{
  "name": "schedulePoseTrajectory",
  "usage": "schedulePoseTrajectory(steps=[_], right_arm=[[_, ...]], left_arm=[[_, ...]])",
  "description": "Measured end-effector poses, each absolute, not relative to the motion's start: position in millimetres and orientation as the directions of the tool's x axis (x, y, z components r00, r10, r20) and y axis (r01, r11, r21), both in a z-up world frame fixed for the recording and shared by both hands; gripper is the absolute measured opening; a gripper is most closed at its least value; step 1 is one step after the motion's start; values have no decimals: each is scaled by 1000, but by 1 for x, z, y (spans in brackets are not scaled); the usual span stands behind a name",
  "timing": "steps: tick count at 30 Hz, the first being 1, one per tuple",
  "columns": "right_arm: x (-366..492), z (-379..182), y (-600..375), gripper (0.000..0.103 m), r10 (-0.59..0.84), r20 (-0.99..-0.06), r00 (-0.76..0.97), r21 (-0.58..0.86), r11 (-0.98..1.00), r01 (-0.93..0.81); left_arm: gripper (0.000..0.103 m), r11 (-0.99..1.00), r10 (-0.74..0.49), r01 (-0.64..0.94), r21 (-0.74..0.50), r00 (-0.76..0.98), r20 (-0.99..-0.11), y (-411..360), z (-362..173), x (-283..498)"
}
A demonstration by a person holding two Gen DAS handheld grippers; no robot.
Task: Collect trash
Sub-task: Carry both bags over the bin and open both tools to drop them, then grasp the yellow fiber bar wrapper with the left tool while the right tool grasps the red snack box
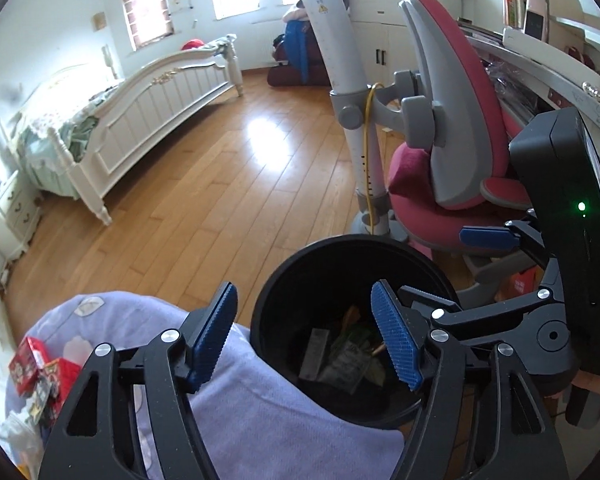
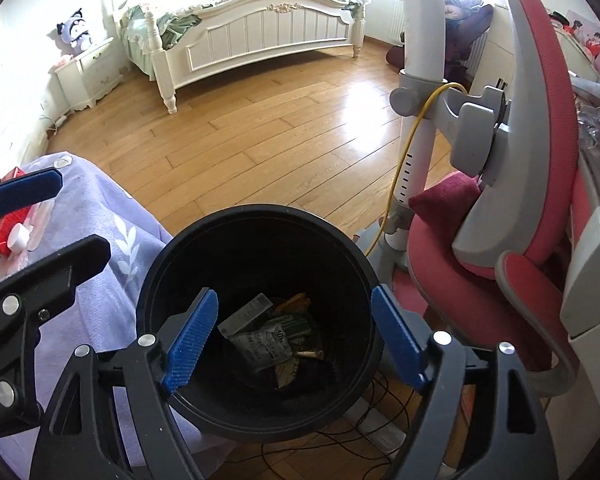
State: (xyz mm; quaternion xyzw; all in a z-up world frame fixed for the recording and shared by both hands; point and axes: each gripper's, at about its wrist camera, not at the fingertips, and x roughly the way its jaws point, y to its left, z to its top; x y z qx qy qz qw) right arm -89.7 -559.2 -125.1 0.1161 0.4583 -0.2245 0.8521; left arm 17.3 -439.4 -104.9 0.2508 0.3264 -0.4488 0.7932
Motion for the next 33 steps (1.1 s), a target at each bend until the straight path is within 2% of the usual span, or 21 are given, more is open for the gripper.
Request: schedulePoseTrajectory(steps=[7,8,9,10,21,29,33], right_arm=[[-89,-115,-547,82,-276,-826,491,-11,880,475],[-89,-113,-543,83,-277,-824,495,-13,882,472],[-88,-111,-540,86,-277,-820,500,-14,884,467],[-86,-110,-535,87,-271,-817,509,-11,890,456],[-56,-99,-468,88,-170,-811,560,17,950,312],[-21,-88,-399,88,-56,-802,595,44,987,153],[-5,-87,-368,88,-19,-799,600,46,995,93]], left_arm=[[69,492,-559,866,87,391,-732,-422,-94,15],[72,499,-557,862,85,395,-731,-418,-93,16],[80,512,-555,855,85,404,-727,-410,-91,16],[82,524,-557,848,83,414,-720,-403,-88,16],[83,642,-513,762,86,510,-691,-315,-70,24],[83,802,-393,591,83,628,-672,-203,-61,52],[82,899,-259,426,103,706,-659,-127,-59,77]])
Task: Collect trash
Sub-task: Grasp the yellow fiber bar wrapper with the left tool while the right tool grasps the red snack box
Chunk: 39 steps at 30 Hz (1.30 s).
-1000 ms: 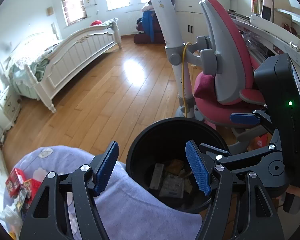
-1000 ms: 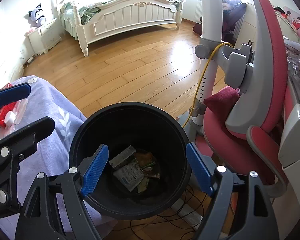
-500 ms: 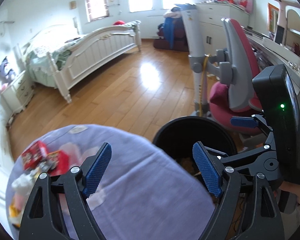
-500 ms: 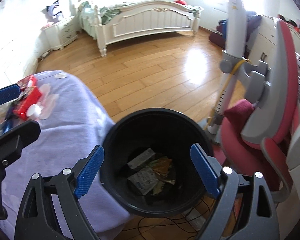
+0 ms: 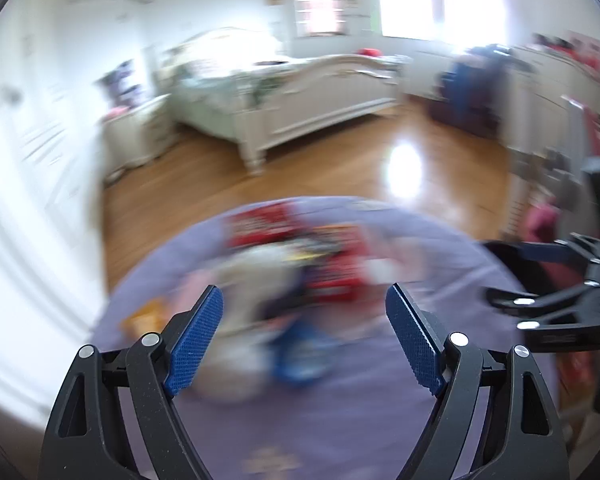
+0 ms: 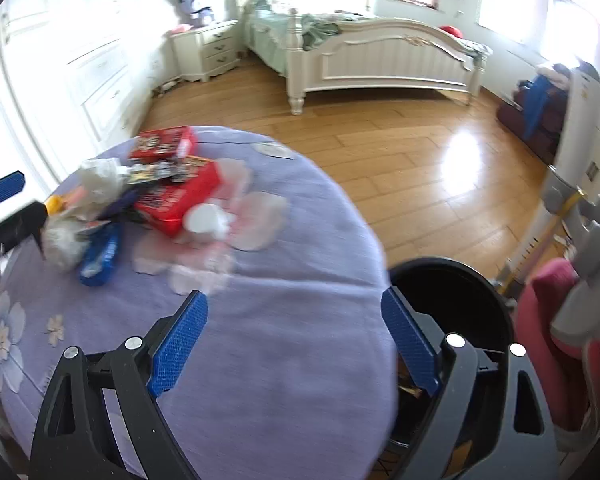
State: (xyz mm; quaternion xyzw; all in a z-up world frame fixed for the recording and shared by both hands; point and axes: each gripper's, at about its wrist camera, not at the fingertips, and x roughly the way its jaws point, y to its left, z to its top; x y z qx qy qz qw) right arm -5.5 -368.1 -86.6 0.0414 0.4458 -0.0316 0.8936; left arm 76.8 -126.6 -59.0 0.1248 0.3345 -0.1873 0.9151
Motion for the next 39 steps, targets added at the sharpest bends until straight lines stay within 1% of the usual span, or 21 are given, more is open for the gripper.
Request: schedulePoseTrajectory(steps=[2,6,10,14,15,16,18,19,20,21,24,31,35,36,38,39], right_arm=[[3,-88,-353,87,-3,-803,596,46,997,67],[14,-88,-330,87,25,-803,595,49,998,25],[24,-92,-317,87,38,-812,583,49,999,3],[35,-93,-309,87,45,-811,583,50,999,-8],[37,-92,-308,87,47,-811,584,49,999,-11],[40,-93,-307,87,50,-810,584,51,999,-15],[47,-94,-304,87,56,-810,583,53,998,-22],[52,-96,-302,87,64,-811,582,58,998,-29],[55,-97,-300,87,70,-810,582,63,998,-32],[57,-98,-298,87,78,-809,583,70,997,-37],[67,-105,-295,87,102,-813,573,96,995,-40],[90,-114,-295,87,130,-813,568,159,987,1],[103,-121,-291,88,122,-815,567,167,986,27],[104,-122,-290,88,106,-813,573,148,989,27],[106,-121,-289,86,94,-812,576,129,991,19],[105,-121,-291,82,93,-809,580,127,992,17]], left_arm=[[82,932,-199,348,102,725,-659,-97,-58,95],[82,971,-62,203,123,718,-693,-47,-65,146],[82,971,-15,186,148,669,-743,-38,-86,172],[82,967,15,190,170,622,-783,-40,-110,175],[80,968,11,192,163,616,-788,-39,-115,171],[74,969,2,191,155,622,-783,-34,-119,167],[38,971,-16,202,130,595,-804,-27,-124,162],[30,973,-44,211,94,565,-824,-22,-128,161],[20,974,-67,218,67,553,-831,-18,-130,159],[17,973,-66,220,69,554,-830,-17,-131,157],[14,972,-73,226,68,564,-823,-13,-131,147],[14,968,-116,247,47,605,-788,-15,-108,126],[14,960,-141,275,43,612,-778,-24,-100,120],[14,959,-145,280,43,614,-776,-25,-99,118],[14,956,-152,290,42,614,-775,-29,-97,116],[14,955,-154,293,42,613,-775,-30,-97,115]])
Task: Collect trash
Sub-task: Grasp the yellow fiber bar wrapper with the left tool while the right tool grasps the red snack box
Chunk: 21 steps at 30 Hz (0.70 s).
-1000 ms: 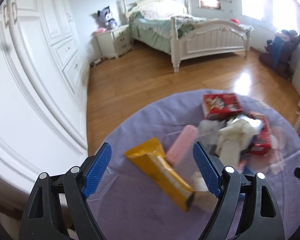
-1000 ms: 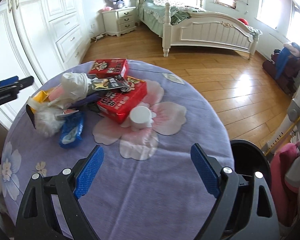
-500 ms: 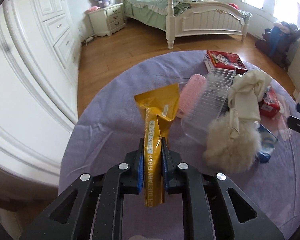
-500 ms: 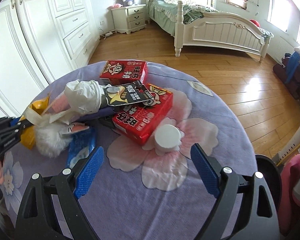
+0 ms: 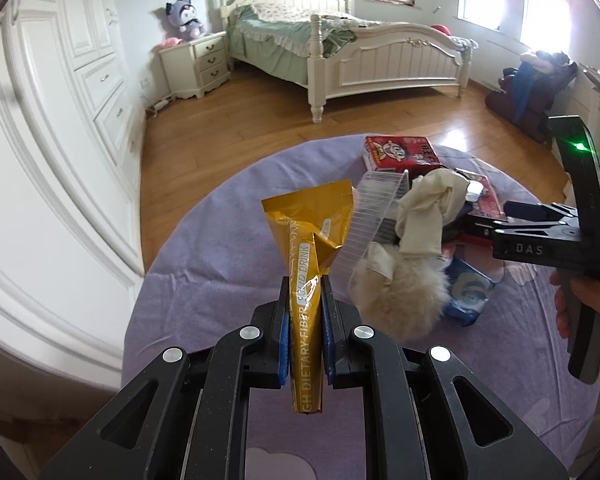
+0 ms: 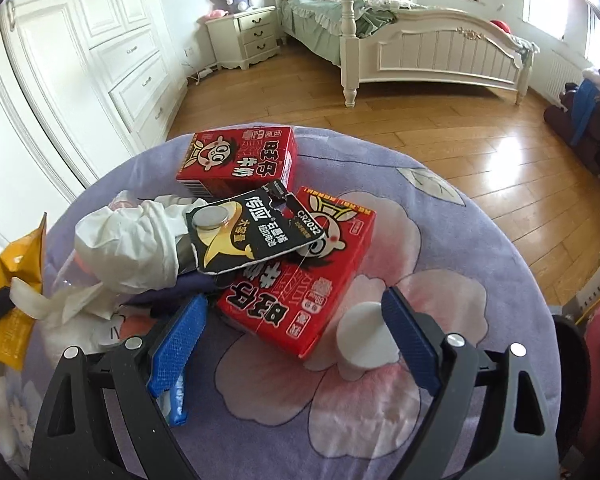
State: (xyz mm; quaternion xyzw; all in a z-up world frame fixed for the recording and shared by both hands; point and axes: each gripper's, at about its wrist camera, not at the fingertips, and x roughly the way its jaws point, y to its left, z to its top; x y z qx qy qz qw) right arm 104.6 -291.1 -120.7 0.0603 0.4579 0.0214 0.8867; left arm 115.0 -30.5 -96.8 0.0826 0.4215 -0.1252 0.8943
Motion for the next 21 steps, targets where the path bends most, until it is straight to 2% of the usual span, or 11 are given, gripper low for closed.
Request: schedulePoseTrajectory(steps=[1,3,4,12,21], right_arm=[[104,-120,-293,70,92,-808,582,121,993,11],[97,-118,-300,55,114,-806,580,134,991,-9],[94,-117,-303,53,114,-808,579,133,991,-10],[51,-108,-328,51,188,-769,611,206,978,-42],[16,-80,-327,50,221,-727,650,210,973,-96]], left_arm=[[14,954,-157,297,41,613,-774,-32,-96,114],[14,952,-164,302,39,614,-772,-33,-96,112],[14,950,-168,308,38,614,-771,-35,-95,110],[14,937,-211,349,18,608,-766,-45,-93,102],[14,918,-254,396,5,599,-760,-62,-89,93]])
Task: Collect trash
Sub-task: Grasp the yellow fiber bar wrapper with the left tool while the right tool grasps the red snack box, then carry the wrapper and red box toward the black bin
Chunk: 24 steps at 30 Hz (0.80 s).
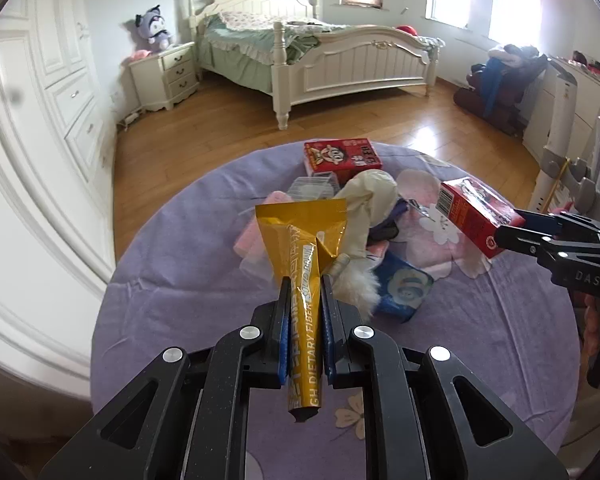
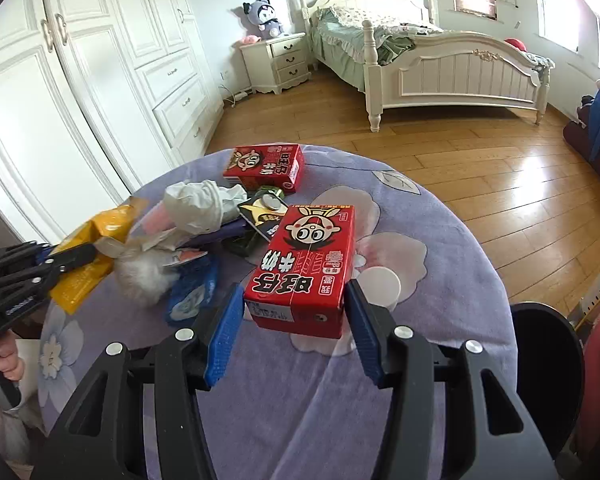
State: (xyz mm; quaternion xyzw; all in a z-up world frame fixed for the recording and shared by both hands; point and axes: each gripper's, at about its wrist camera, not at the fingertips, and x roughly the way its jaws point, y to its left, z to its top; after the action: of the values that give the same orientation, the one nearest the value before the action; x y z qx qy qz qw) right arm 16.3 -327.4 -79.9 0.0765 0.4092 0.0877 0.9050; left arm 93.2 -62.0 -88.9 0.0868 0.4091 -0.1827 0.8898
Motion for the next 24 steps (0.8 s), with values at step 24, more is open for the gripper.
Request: schedulePoseTrajectory(steps=[24], right_arm=[[-42,-47,-373,50,148,-671,726,200,980,-14]], left_arm=[[14,817,-401,576,12,582,-707,-139,-45,52]])
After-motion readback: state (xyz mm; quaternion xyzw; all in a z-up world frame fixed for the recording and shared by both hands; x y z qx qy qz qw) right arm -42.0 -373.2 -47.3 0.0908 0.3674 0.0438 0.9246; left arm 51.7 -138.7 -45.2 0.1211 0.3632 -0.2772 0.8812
